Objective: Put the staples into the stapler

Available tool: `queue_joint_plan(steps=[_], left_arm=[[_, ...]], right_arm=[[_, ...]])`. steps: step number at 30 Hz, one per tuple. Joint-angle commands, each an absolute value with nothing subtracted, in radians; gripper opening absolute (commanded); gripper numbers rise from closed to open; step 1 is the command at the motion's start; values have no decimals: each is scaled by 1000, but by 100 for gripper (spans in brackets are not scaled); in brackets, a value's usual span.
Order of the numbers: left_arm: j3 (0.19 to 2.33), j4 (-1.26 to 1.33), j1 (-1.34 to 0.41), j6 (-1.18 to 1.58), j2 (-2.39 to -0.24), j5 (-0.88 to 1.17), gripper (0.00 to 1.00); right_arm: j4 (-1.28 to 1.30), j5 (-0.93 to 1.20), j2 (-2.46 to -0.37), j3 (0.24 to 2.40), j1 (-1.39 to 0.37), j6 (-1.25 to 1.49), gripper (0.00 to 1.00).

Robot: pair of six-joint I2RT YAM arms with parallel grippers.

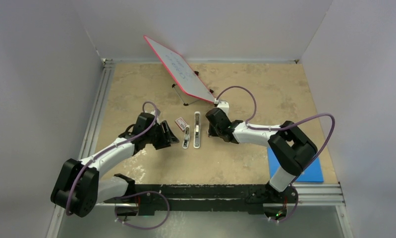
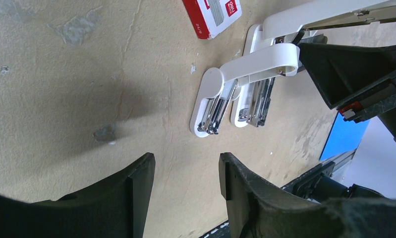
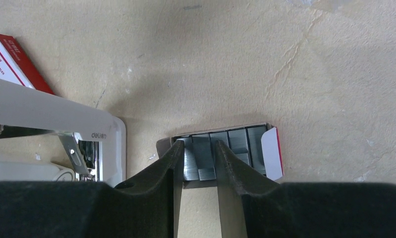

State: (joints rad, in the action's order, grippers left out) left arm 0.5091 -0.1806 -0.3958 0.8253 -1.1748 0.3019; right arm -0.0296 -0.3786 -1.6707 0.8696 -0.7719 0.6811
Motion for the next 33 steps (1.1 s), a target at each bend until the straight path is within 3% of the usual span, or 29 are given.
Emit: queue_joint_plan(steps=[1,8,22,33], left_arm=[[537,-150,-399,807,-1184,300,50],[535,-148,-399,809,-1195,301,50],[526,-136,-399,811,-1208,302,51],[522,-133,-399,811,-1210,304,50]], right_arm=[[-55,-442,-1692,898,-770,648,31],[-38,-496,-1696,894,-772,640,25],[-2,-443,-1661,907,-788,620,32],[28,-425,-1676,922,-806,618,24]])
